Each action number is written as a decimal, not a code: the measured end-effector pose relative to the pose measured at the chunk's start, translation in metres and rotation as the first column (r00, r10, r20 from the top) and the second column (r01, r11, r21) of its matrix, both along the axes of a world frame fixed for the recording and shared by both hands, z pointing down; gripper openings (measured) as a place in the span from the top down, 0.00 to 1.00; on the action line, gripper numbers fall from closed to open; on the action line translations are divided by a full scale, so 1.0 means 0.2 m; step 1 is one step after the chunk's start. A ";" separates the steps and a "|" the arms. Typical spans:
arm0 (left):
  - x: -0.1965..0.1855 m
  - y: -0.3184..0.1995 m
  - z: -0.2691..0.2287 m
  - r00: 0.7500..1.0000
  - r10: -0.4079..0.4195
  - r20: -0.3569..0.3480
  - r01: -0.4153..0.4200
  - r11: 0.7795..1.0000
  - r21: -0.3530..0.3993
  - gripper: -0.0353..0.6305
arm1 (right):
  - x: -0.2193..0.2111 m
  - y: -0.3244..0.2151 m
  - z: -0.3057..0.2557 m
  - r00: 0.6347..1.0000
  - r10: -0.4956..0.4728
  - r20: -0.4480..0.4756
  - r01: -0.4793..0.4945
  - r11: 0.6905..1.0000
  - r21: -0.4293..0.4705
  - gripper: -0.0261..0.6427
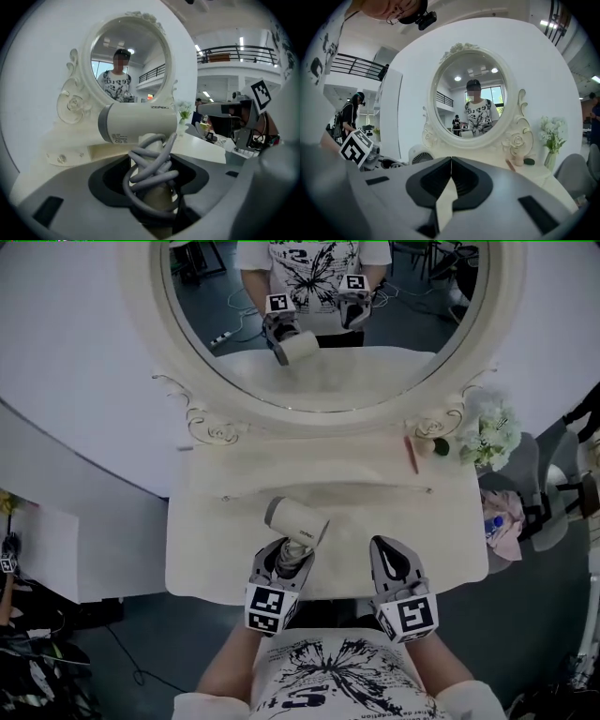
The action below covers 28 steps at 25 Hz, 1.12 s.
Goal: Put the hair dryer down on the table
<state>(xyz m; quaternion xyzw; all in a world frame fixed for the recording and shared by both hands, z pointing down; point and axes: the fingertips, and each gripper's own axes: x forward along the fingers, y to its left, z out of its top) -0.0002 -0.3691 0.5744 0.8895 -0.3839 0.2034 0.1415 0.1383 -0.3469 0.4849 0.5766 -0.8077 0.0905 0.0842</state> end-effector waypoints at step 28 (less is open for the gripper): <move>0.10 -0.15 0.57 0.937 0.257 0.238 -0.190 0.943 -0.272 0.56 | -0.03 -0.24 0.23 1.000 0.004 0.013 -0.003 0.992 -0.127 0.93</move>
